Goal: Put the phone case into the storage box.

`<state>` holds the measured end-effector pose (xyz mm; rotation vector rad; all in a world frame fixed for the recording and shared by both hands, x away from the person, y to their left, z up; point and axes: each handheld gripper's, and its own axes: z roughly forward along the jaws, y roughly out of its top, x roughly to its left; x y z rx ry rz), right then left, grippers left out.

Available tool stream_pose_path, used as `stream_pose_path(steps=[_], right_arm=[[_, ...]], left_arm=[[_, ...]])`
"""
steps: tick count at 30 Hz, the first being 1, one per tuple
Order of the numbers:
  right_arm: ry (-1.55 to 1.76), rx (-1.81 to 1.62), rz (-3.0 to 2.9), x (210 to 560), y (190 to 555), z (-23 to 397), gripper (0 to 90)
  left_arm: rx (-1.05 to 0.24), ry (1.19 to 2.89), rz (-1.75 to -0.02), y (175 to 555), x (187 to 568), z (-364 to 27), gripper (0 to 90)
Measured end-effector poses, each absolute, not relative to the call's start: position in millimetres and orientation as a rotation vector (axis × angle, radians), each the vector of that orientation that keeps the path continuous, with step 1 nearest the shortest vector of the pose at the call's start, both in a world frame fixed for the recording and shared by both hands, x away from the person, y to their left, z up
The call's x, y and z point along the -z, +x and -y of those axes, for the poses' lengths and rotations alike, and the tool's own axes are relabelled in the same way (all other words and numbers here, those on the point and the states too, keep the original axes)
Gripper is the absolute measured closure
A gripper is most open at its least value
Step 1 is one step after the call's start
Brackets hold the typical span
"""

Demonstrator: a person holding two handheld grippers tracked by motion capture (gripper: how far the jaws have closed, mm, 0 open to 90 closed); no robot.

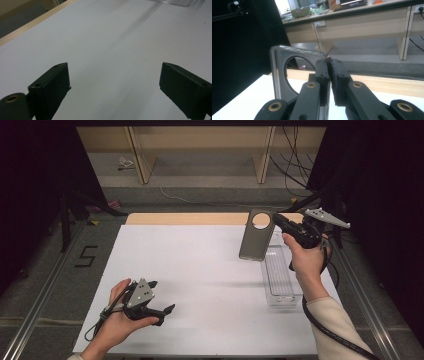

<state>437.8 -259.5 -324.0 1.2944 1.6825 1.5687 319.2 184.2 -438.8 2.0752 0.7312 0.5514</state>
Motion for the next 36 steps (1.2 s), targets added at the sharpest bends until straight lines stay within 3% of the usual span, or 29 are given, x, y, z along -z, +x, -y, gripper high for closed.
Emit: stream_pose_path(steps=[36], right_arm=[[1.314, -1.494, -1.614, 323, 441, 284, 84.6]], left_arm=[[-0.55, 2.071, -0.734, 320, 438, -186, 9.2]])
